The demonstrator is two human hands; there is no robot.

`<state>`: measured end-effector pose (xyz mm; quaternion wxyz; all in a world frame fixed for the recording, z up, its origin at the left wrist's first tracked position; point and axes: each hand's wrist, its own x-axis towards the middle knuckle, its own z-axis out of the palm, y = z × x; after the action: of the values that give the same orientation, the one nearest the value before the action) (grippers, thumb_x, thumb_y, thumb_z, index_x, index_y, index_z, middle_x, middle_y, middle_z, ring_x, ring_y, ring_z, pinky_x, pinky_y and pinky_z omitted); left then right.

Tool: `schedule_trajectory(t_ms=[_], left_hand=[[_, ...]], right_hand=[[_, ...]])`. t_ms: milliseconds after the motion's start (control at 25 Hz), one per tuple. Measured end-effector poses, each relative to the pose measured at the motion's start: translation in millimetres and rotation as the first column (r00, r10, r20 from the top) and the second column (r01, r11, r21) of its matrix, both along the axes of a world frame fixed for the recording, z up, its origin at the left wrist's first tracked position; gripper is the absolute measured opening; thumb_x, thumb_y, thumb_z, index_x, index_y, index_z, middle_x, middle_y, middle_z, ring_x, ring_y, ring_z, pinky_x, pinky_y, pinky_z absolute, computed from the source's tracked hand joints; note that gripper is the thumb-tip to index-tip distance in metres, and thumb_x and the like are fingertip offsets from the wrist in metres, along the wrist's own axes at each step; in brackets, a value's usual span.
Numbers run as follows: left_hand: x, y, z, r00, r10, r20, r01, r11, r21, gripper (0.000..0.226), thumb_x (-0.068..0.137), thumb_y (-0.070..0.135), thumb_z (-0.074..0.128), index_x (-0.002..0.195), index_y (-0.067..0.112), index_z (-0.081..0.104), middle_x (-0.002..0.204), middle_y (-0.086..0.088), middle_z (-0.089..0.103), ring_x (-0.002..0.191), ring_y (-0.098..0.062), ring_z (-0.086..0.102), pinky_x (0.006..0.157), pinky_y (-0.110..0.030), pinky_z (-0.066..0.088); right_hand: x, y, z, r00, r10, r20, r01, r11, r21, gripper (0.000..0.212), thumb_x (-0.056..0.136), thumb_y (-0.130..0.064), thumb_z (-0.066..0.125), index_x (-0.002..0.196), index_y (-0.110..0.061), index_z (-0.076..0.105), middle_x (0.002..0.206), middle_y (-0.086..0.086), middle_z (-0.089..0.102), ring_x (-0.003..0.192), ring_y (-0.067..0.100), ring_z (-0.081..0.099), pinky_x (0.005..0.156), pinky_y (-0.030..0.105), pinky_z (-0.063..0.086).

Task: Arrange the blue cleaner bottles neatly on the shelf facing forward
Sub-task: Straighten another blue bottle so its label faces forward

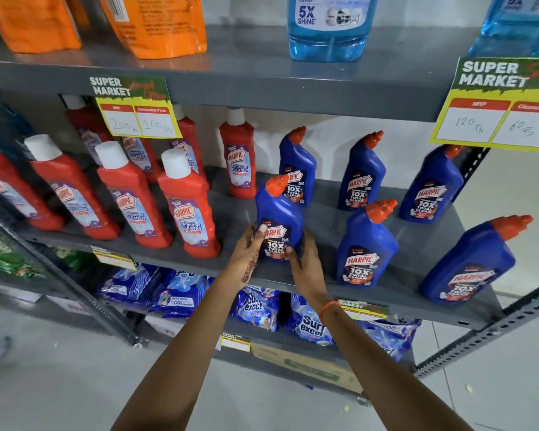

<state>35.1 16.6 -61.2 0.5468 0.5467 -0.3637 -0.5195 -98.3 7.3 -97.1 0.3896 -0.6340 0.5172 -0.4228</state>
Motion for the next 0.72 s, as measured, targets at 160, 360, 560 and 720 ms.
schedule_trajectory(t_ms=[160,360,560,720], left_hand=[[2.6,14.6,-5.9,0.999,0.018,0.037,-0.017,1.000,-0.002,0.009,0.093,0.035,0.046,0.096,0.033,0.055,0.100,0.011,0.064,0.092,-0.002,0.060,0.075,-0.023,0.047],[1.5,17.7,-5.1,0.999,0.025,0.031,-0.024,0.999,-0.021,0.016,0.092,0.036,0.047,0.102,0.026,0.053,0.103,0.004,0.064,0.096,-0.011,0.061,0.076,-0.027,0.049],[-0.6,19.2,-1.0,0.999,0.012,0.041,-0.011,1.000,-0.023,0.009,0.093,0.035,0.045,0.092,0.031,0.053,0.098,0.011,0.062,0.089,-0.003,0.058,0.069,-0.023,0.044],[1.1,15.3,-6.8,0.999,0.009,0.038,-0.007,0.999,-0.040,0.010,0.092,0.038,0.046,0.096,0.031,0.052,0.104,0.002,0.063,0.096,-0.012,0.061,0.081,-0.031,0.049]], right_hand=[[-4.2,15.0,-2.0,0.996,0.035,-0.077,-0.038,0.999,-0.035,0.052,0.092,-0.021,0.053,0.139,-0.013,0.031,0.140,0.010,0.045,0.126,0.023,0.049,0.102,0.042,0.046],[-7.9,16.2,0.0,0.973,0.063,-0.222,-0.076,0.996,-0.054,0.058,0.086,-0.015,0.061,0.136,-0.008,0.034,0.135,0.014,0.045,0.123,0.028,0.050,0.099,0.038,0.044],[-7.9,16.1,0.8,0.964,0.050,-0.260,-0.055,0.998,-0.013,0.058,0.085,-0.015,0.062,0.136,-0.009,0.034,0.134,0.015,0.050,0.118,0.032,0.055,0.094,0.042,0.049],[-8.1,16.0,2.1,0.966,0.038,-0.256,-0.039,0.999,0.001,0.056,0.085,-0.015,0.063,0.134,-0.009,0.035,0.133,0.016,0.050,0.117,0.032,0.056,0.094,0.041,0.048]])
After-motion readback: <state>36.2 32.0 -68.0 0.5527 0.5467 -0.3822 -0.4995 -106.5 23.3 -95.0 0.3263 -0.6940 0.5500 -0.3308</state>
